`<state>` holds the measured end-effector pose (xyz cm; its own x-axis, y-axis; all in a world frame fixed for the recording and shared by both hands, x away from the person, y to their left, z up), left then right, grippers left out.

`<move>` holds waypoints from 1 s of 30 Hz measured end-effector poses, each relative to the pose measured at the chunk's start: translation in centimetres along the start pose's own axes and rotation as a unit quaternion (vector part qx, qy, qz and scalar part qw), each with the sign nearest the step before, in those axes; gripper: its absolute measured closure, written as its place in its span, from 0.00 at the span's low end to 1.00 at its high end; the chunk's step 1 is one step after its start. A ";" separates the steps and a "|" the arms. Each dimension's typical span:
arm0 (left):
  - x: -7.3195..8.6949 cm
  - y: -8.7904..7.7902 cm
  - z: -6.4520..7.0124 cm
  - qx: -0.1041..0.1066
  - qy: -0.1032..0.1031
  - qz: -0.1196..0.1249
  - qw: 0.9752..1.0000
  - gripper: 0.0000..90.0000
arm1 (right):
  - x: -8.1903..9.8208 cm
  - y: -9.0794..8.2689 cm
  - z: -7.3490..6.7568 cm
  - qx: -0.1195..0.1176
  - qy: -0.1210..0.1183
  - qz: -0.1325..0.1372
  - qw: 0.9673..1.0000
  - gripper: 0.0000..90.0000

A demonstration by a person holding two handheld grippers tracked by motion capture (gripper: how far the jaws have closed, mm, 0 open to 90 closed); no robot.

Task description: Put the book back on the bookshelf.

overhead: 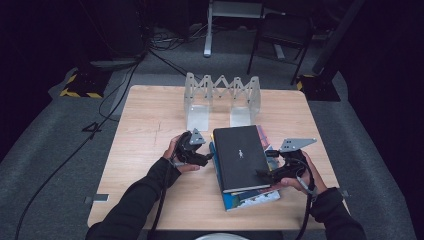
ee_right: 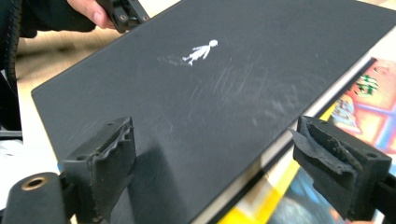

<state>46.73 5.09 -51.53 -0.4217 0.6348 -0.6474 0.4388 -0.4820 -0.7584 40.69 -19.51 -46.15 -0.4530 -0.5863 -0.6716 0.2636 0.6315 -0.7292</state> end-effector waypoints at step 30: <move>0.2 0.8 -1.2 0.015 -0.003 0.006 1.000 0.39 | -2.4 2.2 -1.0 0.005 -0.043 0.016 0.999 0.04</move>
<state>47.92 5.54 -52.20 -0.4214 0.6260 -0.6562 0.4190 -0.5073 -0.7531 41.47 -16.24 -46.00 -0.3689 -0.6078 -0.7032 0.2854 0.6460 -0.7080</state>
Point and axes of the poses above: each handheld gripper's, and its own axes: y roughly forward along the jaws, x roughly out of its underside, z roughly to its right, the point moved 7 cm from there along y, roughly forward along the jaws, and after that the axes turned 9 degrees about -z, right-handed, at the moved point
